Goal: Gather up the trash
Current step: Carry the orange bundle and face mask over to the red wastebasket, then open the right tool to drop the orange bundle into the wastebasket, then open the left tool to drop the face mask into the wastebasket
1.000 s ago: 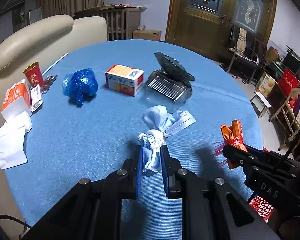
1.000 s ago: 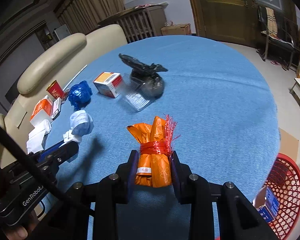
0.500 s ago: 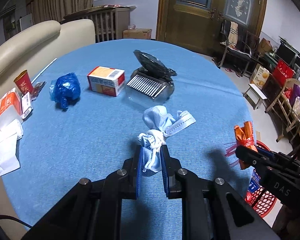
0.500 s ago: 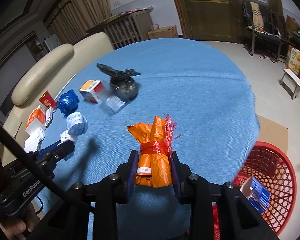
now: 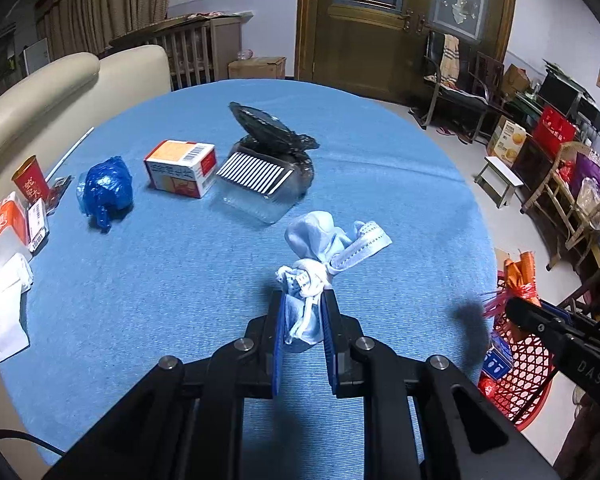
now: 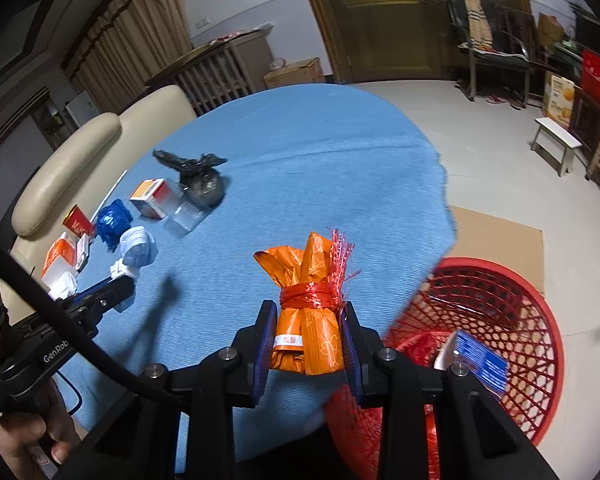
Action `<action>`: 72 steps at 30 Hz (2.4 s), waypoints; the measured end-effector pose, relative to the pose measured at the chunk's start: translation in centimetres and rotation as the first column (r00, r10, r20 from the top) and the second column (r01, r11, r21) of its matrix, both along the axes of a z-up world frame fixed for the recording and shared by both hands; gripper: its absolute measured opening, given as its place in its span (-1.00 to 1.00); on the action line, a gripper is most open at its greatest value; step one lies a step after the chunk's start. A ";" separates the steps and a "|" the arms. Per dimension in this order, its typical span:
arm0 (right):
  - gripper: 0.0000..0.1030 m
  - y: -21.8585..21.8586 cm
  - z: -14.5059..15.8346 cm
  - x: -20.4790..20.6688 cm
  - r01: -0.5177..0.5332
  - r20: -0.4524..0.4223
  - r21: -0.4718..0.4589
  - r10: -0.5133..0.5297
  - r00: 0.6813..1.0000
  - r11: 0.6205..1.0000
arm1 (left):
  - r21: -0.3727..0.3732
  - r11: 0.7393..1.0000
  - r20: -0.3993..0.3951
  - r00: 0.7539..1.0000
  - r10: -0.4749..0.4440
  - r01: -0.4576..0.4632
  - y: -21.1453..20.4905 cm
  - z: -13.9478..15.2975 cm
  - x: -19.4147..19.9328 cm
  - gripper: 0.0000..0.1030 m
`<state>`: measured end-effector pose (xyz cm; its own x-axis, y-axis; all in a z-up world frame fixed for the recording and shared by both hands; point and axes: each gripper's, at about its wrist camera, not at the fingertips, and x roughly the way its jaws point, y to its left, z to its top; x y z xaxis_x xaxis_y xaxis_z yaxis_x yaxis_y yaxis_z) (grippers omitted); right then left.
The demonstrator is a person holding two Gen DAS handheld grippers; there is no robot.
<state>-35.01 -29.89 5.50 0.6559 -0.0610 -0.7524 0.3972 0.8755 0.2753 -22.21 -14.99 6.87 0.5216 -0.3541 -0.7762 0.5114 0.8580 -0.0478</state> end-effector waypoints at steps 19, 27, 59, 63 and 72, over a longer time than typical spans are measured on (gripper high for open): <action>-0.35 -7.5 -3.0 -5.6 0.203 -0.077 0.007 -0.202 0.976 0.979 | 0.007 0.988 0.012 0.988 -0.152 0.152 -6.0 0.5 -3.1 -0.65; -0.35 -9.3 -4.3 -7.5 0.258 -0.114 0.011 -0.255 0.960 0.966 | 0.019 0.974 0.020 0.974 -0.225 0.224 -8.5 0.6 -5.1 -0.65; 0.30 -12.2 -4.4 -10.0 0.397 -0.134 0.029 -0.390 0.911 0.917 | 0.038 0.945 0.022 0.945 -0.327 0.326 -11.7 0.7 -8.4 -0.65; 0.30 -12.9 -3.0 -10.9 0.437 -0.081 0.036 -0.433 0.898 0.899 | 0.034 0.937 0.015 0.937 -0.348 0.347 -12.5 0.8 -9.0 -0.65; 0.30 -14.7 0.0 -13.1 0.508 0.015 0.050 -0.509 0.861 0.860 | 0.041 0.903 -0.006 0.904 -0.427 0.427 -15.6 0.6 -11.0 -0.64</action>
<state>-48.12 -44.58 5.55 0.5625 -0.3593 -0.7447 0.7757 0.5411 0.3248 -33.19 -30.64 7.43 0.3300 -0.5120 -0.7931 0.8292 0.5588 -0.0157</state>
